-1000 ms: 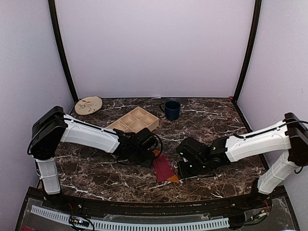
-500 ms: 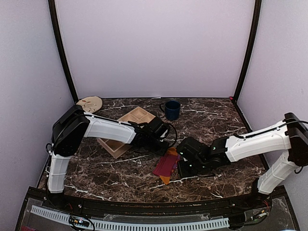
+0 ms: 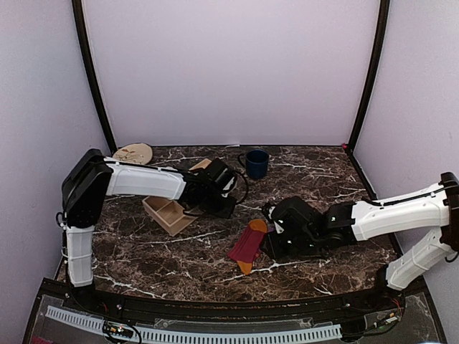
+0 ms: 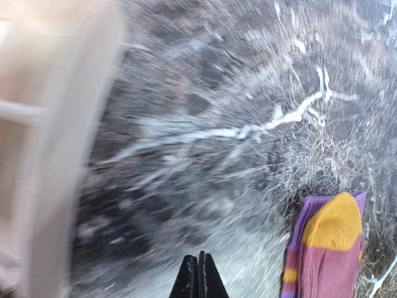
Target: Roll the socks
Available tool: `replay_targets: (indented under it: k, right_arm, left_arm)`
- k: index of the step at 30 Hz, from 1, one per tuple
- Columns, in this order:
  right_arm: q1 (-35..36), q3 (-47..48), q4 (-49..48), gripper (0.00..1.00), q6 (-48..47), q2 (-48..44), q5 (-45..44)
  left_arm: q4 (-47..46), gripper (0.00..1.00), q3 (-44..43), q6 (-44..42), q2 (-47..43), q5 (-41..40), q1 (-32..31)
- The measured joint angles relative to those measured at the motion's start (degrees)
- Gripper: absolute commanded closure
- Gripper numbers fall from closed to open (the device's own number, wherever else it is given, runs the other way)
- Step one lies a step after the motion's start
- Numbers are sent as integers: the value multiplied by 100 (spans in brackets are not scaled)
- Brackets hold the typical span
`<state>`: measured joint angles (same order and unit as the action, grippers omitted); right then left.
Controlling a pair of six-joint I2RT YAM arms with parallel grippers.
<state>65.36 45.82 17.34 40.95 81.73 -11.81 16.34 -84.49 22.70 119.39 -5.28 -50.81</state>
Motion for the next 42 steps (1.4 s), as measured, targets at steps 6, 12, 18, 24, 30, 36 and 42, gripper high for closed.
replay_targets:
  k: [6, 12, 18, 24, 30, 36, 42]
  right_arm:
    - [317, -129, -339, 54, -717, -358, 52]
    - [955, -129, -544, 53, -1305, -31, -146]
    - [1237, -129, -673, 52, -1591, 380, -450]
    - [1329, 50, -813, 52, -1801, 796, -647]
    - [1416, 424, -835, 52, -1902, 1331, -776]
    - [1453, 767, -815, 54, -1902, 1836, -883]
    - [1458, 901, -691, 55, -1792, 2103, -1119]
  left_arm:
    - [-170, 99, 1266, 149, -1690, -133, 127]
    - [-940, 81, 2953, 393, -3259, -85, 66]
    - [-2011, 7, 4494, 452, -4881, -22, 66]
    - [-3051, 1, 5399, 431, -6520, -74, 66]
    - [-3077, 8, 5337, 345, -6769, -55, 66]
    - [-2507, 13, 5064, 151, -6559, -114, 66]
    - [-2124, 13, 5064, 28, -6669, -267, 66]
